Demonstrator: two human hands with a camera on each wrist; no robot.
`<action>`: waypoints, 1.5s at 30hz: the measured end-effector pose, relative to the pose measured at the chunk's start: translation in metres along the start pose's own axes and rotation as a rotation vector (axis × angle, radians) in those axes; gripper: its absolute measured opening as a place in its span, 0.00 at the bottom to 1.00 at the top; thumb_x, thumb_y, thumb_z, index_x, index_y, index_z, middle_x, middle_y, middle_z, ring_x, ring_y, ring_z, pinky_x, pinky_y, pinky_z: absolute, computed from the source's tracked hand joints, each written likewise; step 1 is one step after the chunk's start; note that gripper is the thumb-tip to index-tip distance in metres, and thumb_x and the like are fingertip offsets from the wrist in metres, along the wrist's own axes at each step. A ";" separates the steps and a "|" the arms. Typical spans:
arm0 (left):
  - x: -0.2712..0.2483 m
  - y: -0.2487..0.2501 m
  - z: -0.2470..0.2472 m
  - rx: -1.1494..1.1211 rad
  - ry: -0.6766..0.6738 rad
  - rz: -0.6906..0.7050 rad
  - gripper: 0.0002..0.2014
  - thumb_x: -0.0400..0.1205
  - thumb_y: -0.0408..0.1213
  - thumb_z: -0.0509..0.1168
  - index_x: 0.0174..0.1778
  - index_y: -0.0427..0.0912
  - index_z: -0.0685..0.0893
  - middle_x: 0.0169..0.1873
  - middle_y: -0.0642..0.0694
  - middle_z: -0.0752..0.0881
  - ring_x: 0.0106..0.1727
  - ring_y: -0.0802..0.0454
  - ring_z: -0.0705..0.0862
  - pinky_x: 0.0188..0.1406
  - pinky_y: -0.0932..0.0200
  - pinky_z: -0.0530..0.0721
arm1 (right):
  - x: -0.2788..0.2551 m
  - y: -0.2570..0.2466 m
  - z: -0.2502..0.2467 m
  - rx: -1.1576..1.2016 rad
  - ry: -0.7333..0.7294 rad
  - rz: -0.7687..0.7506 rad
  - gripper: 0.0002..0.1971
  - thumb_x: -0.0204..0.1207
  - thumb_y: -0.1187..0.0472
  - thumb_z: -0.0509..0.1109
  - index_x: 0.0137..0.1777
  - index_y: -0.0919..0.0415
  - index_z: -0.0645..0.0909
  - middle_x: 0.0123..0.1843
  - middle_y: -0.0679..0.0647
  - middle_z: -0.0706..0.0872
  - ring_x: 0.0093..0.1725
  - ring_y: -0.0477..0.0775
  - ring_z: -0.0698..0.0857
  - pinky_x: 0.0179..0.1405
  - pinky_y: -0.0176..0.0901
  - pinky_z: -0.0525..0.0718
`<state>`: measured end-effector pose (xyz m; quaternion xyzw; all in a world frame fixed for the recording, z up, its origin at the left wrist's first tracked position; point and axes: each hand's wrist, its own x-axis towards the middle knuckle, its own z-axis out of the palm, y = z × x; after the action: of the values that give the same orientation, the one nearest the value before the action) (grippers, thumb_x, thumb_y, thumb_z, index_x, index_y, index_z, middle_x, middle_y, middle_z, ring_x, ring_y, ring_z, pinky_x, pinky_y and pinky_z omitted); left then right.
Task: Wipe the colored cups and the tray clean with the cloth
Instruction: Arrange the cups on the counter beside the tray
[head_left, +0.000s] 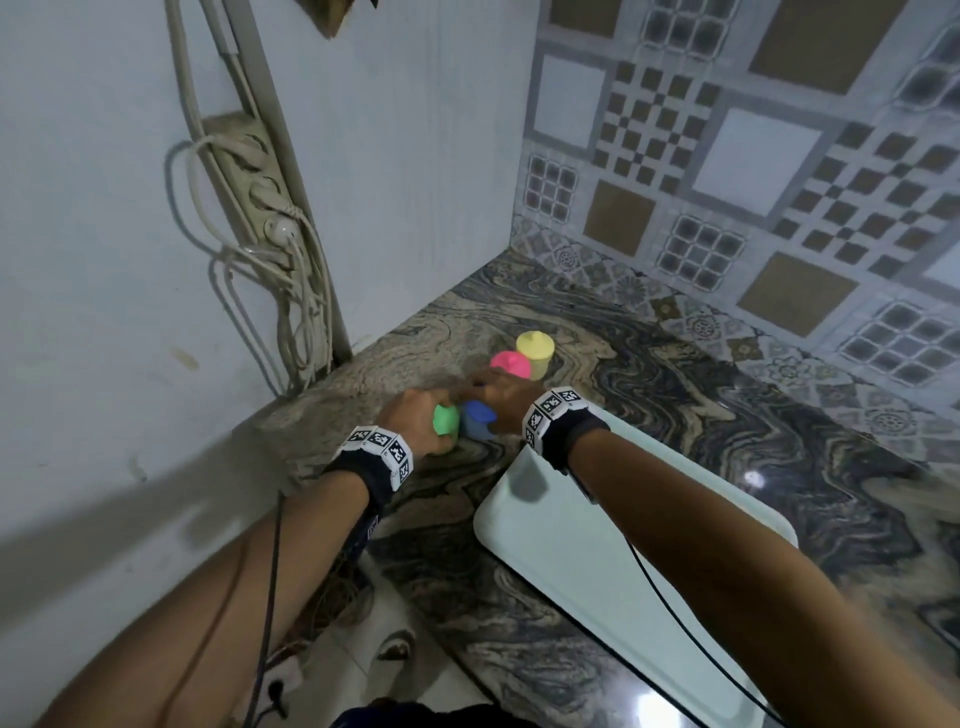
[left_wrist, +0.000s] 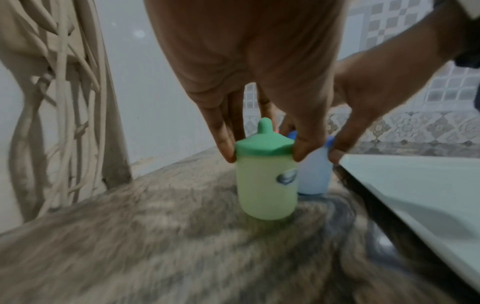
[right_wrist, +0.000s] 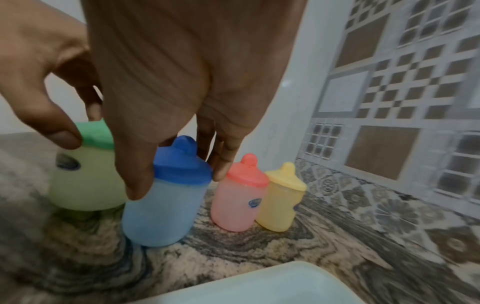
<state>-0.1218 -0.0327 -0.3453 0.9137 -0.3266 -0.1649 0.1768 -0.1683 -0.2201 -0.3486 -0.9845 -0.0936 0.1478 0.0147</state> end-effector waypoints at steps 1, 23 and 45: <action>0.003 -0.003 -0.007 0.007 -0.016 0.019 0.25 0.66 0.43 0.78 0.59 0.47 0.84 0.53 0.40 0.87 0.52 0.39 0.86 0.51 0.53 0.84 | -0.002 -0.002 -0.002 0.035 -0.004 0.032 0.43 0.72 0.63 0.79 0.85 0.58 0.63 0.81 0.65 0.68 0.79 0.67 0.69 0.70 0.58 0.74; 0.095 0.146 0.046 0.116 -0.204 0.651 0.24 0.69 0.42 0.78 0.61 0.46 0.83 0.58 0.39 0.86 0.59 0.40 0.84 0.54 0.54 0.82 | -0.152 0.043 0.036 0.415 0.249 0.973 0.34 0.66 0.62 0.79 0.74 0.63 0.77 0.70 0.67 0.78 0.71 0.68 0.75 0.67 0.52 0.78; 0.128 0.147 0.030 0.140 -0.262 0.728 0.31 0.69 0.48 0.80 0.67 0.46 0.80 0.64 0.42 0.79 0.67 0.42 0.78 0.62 0.54 0.74 | -0.136 0.079 0.015 0.396 0.190 0.882 0.46 0.70 0.55 0.81 0.85 0.61 0.62 0.79 0.66 0.69 0.79 0.67 0.68 0.75 0.56 0.71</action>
<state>-0.1200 -0.2296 -0.3320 0.7191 -0.6597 -0.1838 0.1180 -0.2866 -0.3233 -0.3284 -0.9176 0.3640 0.0642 0.1461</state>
